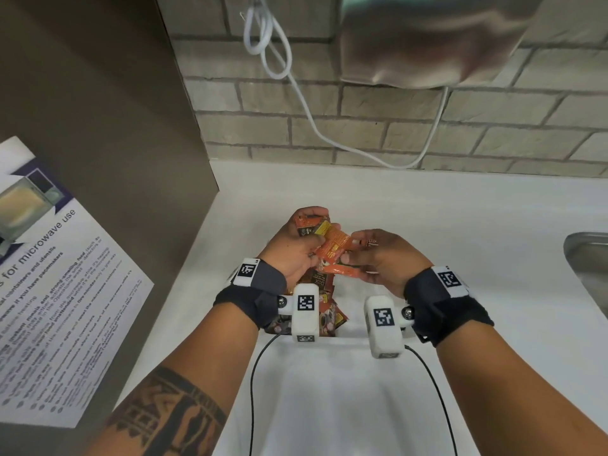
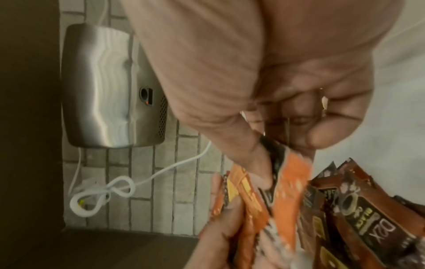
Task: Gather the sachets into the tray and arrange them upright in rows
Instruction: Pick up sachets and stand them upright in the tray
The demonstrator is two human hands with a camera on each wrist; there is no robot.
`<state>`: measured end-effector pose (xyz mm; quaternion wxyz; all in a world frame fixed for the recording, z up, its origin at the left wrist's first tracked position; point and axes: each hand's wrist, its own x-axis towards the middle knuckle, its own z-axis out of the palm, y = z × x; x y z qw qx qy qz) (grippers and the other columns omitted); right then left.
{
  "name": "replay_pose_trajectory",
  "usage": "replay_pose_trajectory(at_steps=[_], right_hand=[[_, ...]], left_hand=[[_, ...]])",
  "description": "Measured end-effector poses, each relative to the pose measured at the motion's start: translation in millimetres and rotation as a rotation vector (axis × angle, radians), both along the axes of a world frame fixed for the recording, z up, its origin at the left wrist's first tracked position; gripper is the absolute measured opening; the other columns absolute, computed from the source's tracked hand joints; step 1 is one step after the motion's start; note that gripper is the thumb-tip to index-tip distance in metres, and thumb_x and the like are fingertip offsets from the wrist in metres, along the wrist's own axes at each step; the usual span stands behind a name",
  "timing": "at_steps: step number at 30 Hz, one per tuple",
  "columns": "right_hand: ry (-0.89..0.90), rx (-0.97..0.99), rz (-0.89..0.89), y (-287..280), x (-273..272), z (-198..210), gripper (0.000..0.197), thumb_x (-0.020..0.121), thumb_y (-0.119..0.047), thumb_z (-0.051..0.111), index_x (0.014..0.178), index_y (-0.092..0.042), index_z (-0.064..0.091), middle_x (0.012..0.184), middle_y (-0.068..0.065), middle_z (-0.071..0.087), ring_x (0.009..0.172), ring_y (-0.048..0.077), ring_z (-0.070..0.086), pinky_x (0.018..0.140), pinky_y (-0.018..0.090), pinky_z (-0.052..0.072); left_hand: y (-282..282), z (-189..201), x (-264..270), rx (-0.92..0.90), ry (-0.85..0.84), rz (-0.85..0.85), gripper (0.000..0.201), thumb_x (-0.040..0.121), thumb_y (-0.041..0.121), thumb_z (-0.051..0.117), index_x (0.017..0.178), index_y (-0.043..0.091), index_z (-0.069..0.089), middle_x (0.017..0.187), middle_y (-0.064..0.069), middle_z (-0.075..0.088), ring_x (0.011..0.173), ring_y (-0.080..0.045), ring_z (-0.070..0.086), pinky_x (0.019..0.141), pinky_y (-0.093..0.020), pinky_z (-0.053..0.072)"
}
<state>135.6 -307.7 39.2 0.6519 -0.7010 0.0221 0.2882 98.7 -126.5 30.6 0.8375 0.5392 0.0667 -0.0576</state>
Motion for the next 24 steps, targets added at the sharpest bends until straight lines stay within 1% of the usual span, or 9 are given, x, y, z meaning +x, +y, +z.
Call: replay_pose_trajectory(at_steps=[4, 9, 11, 13, 15, 18, 21, 22, 24], right_hand=[[0.038, 0.206, -0.206, 0.4, 6.6, 0.2, 0.042, 0.083, 0.004, 0.071, 0.119, -0.011, 0.054, 0.095, 0.010, 0.063, 0.075, 0.020, 0.058, 0.061, 0.027, 0.046], [0.089, 0.449, -0.291, 10.4, 16.2, -2.1, 0.022, 0.095, -0.012, 0.063, 0.117, -0.006, 0.061, 0.091, 0.010, 0.064, 0.070, 0.019, 0.063, 0.057, 0.027, 0.053], [0.065, 0.433, -0.354, 10.1, 17.3, -2.4, 0.018, 0.095, -0.015, 0.064, 0.112, -0.009, 0.065, 0.091, 0.011, 0.064, 0.071, 0.022, 0.062, 0.063, 0.031, 0.054], [0.005, 0.416, -0.363, 7.0, 15.9, -1.6, 0.014, 0.099, -0.013, 0.057, 0.108, -0.009, 0.067, 0.092, 0.012, 0.065, 0.082, 0.026, 0.067, 0.072, 0.037, 0.054], [-0.024, 0.405, -0.332, 3.8, 14.0, -1.4, 0.022, 0.104, -0.012, 0.046, 0.111, -0.008, 0.066, 0.099, 0.012, 0.065, 0.095, 0.028, 0.071, 0.076, 0.040, 0.057], [-0.029, 0.293, -0.264, 0.7, 9.5, -2.3, 0.030, 0.107, -0.023, 0.041, 0.117, -0.011, 0.067, 0.114, 0.014, 0.067, 0.097, 0.028, 0.068, 0.078, 0.042, 0.058], [-0.096, 0.140, -0.104, -1.1, 3.2, -3.6, 0.031, 0.101, -0.036, 0.054, 0.118, -0.014, 0.067, 0.111, 0.013, 0.070, 0.095, 0.029, 0.066, 0.089, 0.044, 0.058], [-0.124, 0.113, -0.047, -0.9, 0.7, -3.2, 0.028, 0.097, -0.033, 0.062, 0.116, -0.014, 0.068, 0.108, 0.013, 0.072, 0.094, 0.027, 0.068, 0.088, 0.042, 0.057], [-0.177, 0.094, -0.010, -0.2, -1.5, -2.8, 0.025, 0.088, -0.022, 0.074, 0.111, -0.012, 0.069, 0.097, 0.011, 0.075, 0.084, 0.024, 0.069, 0.077, 0.038, 0.057]], left_hand=[[2.3, -1.5, -2.3, 0.004, 0.005, -0.028, 0.049, 0.093, -0.021, 0.043, 0.126, 0.014, 0.053, 0.121, -0.017, 0.058, 0.115, -0.033, 0.060, 0.088, -0.045, 0.058], [-2.6, 0.3, -5.9, 0.044, -0.003, -0.088, 0.051, 0.091, -0.022, 0.046, 0.126, 0.014, 0.055, 0.121, -0.014, 0.059, 0.111, -0.030, 0.061, 0.082, -0.043, 0.061], [-2.1, -1.0, -6.2, 0.054, 0.004, -0.077, 0.049, 0.091, -0.021, 0.048, 0.125, 0.014, 0.056, 0.120, -0.014, 0.058, 0.113, -0.030, 0.061, 0.082, -0.043, 0.061], [1.1, -1.9, -6.2, 0.048, 0.017, -0.055, 0.045, 0.092, -0.018, 0.053, 0.123, 0.015, 0.058, 0.119, -0.015, 0.059, 0.111, -0.030, 0.063, 0.081, -0.042, 0.061], [5.0, -1.7, -6.4, 0.053, 0.026, -0.037, 0.041, 0.091, -0.014, 0.059, 0.121, 0.016, 0.060, 0.118, -0.014, 0.062, 0.108, -0.029, 0.067, 0.081, -0.041, 0.061], [7.4, 0.2, -6.4, 0.109, 0.033, -0.010, 0.039, 0.091, -0.006, 0.066, 0.119, 0.020, 0.063, 0.116, -0.010, 0.067, 0.104, -0.029, 0.071, 0.077, -0.040, 0.061], [5.3, 1.9, -6.0, 0.176, 0.031, -0.010, 0.040, 0.089, 0.001, 0.071, 0.121, 0.023, 0.065, 0.119, -0.011, 0.070, 0.099, -0.028, 0.072, 0.072, -0.036, 0.060], [4.1, 2.2, -6.1, 0.196, 0.030, -0.021, 0.041, 0.089, 0.003, 0.072, 0.123, 0.024, 0.065, 0.120, -0.011, 0.070, 0.097, -0.028, 0.072, 0.071, -0.035, 0.060], [1.3, 2.5, -6.3, 0.223, 0.029, -0.045, 0.039, 0.091, 0.009, 0.072, 0.126, 0.025, 0.065, 0.118, -0.011, 0.071, 0.094, -0.029, 0.073, 0.068, -0.033, 0.059]])
